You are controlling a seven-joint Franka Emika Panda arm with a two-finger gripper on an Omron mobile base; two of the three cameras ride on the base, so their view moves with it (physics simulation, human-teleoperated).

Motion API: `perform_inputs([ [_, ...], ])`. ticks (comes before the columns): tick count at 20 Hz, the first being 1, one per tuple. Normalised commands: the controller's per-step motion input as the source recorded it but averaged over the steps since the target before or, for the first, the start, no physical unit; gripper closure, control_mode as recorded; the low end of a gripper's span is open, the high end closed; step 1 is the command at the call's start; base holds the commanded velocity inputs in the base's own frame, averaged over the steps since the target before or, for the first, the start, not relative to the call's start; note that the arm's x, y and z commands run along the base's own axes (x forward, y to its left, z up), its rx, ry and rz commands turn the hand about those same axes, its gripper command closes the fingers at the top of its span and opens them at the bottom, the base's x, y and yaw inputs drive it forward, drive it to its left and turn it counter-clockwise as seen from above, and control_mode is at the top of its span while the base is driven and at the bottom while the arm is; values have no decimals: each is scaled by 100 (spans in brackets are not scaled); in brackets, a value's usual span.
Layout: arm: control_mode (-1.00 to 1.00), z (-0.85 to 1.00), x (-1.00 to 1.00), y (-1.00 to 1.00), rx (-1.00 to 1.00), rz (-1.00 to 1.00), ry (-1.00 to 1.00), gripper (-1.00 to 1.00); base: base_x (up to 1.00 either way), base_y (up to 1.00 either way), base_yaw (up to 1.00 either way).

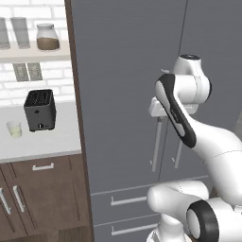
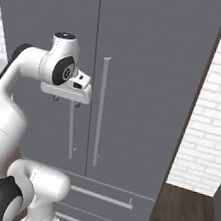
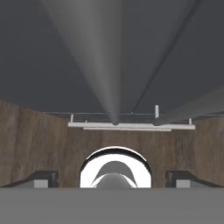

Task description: Grab a lemon wedge from the fridge and one ice cube from the ice bowl, and put them in the glass of lemonade.

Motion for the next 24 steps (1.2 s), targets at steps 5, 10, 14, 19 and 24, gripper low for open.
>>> perform_inputs([
  [5,-100,-19,-13,0,0,0,0,-100,0,0,0],
  [10,-100,-5,-13,0,0,0,2,-100,0,0,0],
  [14,-100,-10,-24,0,0,0,2,-100,0,0,0],
  [19,-100,-13,-19,0,0,0,0,-100,0,0,0],
  [24,-100,-5,-16,0,1,0,0,-100,0,0,0],
])
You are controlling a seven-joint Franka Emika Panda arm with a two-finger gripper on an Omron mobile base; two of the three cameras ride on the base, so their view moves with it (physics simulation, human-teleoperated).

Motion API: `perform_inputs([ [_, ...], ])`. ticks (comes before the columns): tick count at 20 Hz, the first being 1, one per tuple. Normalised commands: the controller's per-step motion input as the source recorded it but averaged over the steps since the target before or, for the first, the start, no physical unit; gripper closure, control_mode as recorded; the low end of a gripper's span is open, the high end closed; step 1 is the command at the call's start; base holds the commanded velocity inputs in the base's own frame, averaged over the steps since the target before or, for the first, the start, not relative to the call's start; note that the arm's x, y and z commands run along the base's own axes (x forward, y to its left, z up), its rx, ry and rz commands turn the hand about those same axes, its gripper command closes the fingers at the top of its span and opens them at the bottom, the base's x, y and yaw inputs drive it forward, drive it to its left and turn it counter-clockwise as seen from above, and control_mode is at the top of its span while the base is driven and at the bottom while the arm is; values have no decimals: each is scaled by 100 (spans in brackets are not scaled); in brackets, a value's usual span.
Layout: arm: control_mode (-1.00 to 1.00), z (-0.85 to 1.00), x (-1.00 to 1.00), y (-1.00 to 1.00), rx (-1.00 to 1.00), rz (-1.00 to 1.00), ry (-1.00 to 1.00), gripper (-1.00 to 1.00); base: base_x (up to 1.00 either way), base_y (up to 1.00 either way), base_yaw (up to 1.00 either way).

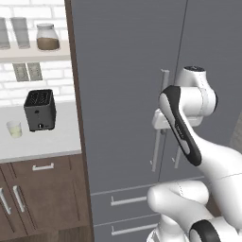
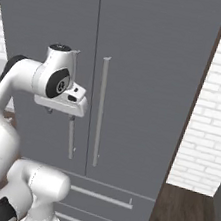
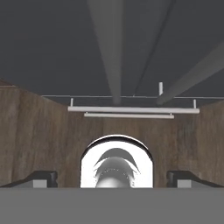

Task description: Grab a lemon wedge from the fridge and one ice cube from the ice bowl, and put them in the glass of lemonade.

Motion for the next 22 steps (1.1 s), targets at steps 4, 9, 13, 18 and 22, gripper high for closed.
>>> perform_inputs([
  [4,-100,0,-10,2,1,0,0,-100,0,0,0],
  [9,100,0,-4,6,0,0,0,-100,-3,11,0],
  [13,100,0,0,0,0,0,0,-100,-9,43,4],
  [18,100,0,0,0,0,0,0,-100,-1,55,19],
  [22,100,0,0,0,0,0,0,-100,5,71,31],
])
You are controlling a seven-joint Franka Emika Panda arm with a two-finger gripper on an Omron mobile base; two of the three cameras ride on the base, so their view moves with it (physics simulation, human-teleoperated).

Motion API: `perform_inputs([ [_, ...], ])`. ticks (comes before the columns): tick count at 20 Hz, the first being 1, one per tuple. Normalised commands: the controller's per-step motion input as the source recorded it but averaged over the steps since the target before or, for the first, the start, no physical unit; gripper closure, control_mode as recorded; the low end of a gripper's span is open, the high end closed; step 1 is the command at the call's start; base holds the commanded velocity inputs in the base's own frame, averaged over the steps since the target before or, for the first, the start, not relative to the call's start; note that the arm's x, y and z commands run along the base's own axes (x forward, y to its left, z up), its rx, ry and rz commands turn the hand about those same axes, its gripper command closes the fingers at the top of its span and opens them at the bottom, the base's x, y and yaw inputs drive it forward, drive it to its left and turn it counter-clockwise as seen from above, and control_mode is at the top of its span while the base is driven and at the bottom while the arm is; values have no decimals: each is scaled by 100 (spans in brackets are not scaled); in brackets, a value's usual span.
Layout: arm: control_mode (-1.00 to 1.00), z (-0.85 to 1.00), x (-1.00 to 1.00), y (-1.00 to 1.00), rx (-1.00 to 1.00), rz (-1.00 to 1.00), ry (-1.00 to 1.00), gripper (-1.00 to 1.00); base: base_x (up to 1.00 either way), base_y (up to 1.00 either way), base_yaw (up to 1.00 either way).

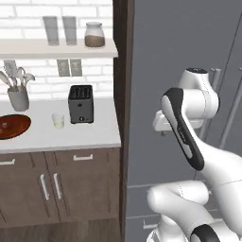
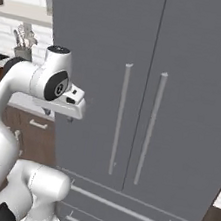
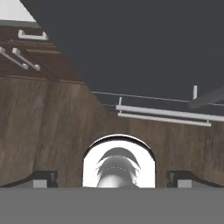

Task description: Grab a lemon wedge from the fridge and one ice cube from the ice bowl, and put them in the glass of lemonade.

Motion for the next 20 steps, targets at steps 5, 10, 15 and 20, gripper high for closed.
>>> perform_inputs([
  [5,100,0,0,0,0,0,0,-100,7,71,37],
  [10,100,0,0,0,0,0,0,-100,22,44,43],
  [15,100,0,0,0,0,0,0,-100,58,15,31],
  [20,100,0,0,0,0,0,0,-100,69,28,19],
])
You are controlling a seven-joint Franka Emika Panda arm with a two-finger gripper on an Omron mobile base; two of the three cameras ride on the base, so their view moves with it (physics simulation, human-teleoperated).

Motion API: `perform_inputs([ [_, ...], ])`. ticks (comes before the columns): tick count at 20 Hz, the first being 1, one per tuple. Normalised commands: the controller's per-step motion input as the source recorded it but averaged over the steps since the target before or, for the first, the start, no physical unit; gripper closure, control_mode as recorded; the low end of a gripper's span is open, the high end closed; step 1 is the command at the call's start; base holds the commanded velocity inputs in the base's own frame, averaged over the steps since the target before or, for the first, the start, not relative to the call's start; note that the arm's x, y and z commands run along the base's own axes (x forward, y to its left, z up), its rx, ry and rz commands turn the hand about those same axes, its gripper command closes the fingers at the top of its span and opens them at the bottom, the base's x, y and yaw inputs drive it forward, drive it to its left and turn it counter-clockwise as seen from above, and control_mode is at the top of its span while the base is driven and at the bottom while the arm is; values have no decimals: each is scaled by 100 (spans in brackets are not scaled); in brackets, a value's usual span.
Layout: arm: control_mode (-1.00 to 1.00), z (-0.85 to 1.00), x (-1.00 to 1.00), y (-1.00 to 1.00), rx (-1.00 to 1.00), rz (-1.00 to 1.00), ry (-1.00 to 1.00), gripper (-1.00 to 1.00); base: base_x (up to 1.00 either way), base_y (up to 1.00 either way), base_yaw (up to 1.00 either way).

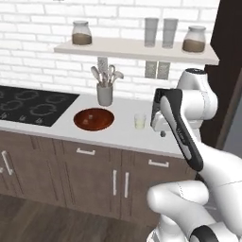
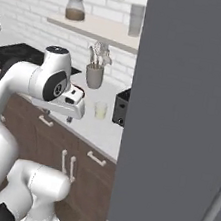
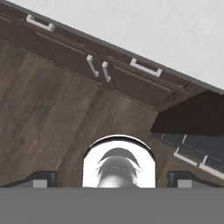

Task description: Grab a lemon wedge from the fridge and one ice cube from the ice bowl, and put them in the glass of lemonade.

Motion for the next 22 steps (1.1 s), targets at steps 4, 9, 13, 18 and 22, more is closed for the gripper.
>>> perform_inputs([
  [4,100,0,0,0,0,0,0,-100,39,38,1],
  [9,100,0,0,0,0,0,0,-100,34,29,-21],
  [13,100,0,0,0,0,0,0,-100,45,51,-21],
  [18,100,0,0,0,0,0,0,-100,61,62,-15],
  [22,100,0,0,0,0,0,0,-100,67,13,-16],
])
